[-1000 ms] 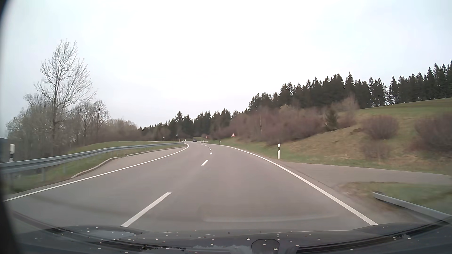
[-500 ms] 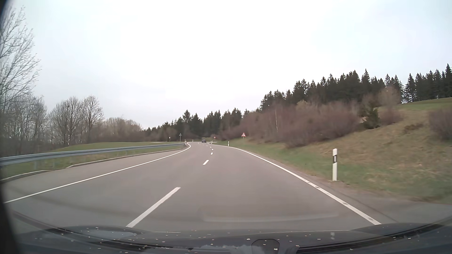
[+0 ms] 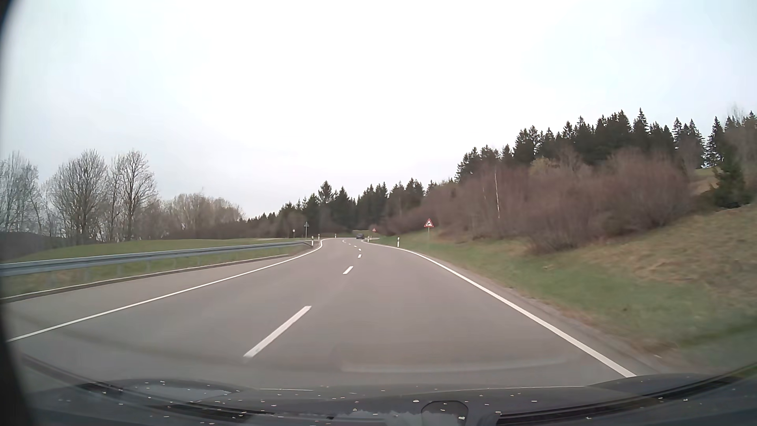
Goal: Follow the waypoints while adhering to traffic rules and regulations
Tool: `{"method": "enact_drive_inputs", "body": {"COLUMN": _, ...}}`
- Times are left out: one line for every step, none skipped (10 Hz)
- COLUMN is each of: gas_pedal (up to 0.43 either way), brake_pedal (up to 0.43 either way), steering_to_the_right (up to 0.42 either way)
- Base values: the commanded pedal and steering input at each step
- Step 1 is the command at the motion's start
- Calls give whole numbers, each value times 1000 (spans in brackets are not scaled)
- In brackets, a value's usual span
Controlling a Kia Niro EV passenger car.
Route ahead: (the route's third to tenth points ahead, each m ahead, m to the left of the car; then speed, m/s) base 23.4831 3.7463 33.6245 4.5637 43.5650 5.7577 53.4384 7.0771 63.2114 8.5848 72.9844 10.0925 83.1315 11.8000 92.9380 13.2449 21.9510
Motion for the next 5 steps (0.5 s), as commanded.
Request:
{"method": "enact_drive_inputs", "body": {"gas_pedal": 299, "brake_pedal": 0, "steering_to_the_right": -23}}
{"method": "enact_drive_inputs", "body": {"gas_pedal": 311, "brake_pedal": 0, "steering_to_the_right": -23}}
{"method": "enact_drive_inputs", "body": {"gas_pedal": 311, "brake_pedal": 0, "steering_to_the_right": -23}}
{"method": "enact_drive_inputs", "body": {"gas_pedal": 311, "brake_pedal": 0, "steering_to_the_right": -23}}
{"method": "enact_drive_inputs", "body": {"gas_pedal": 311, "brake_pedal": 0, "steering_to_the_right": -23}}
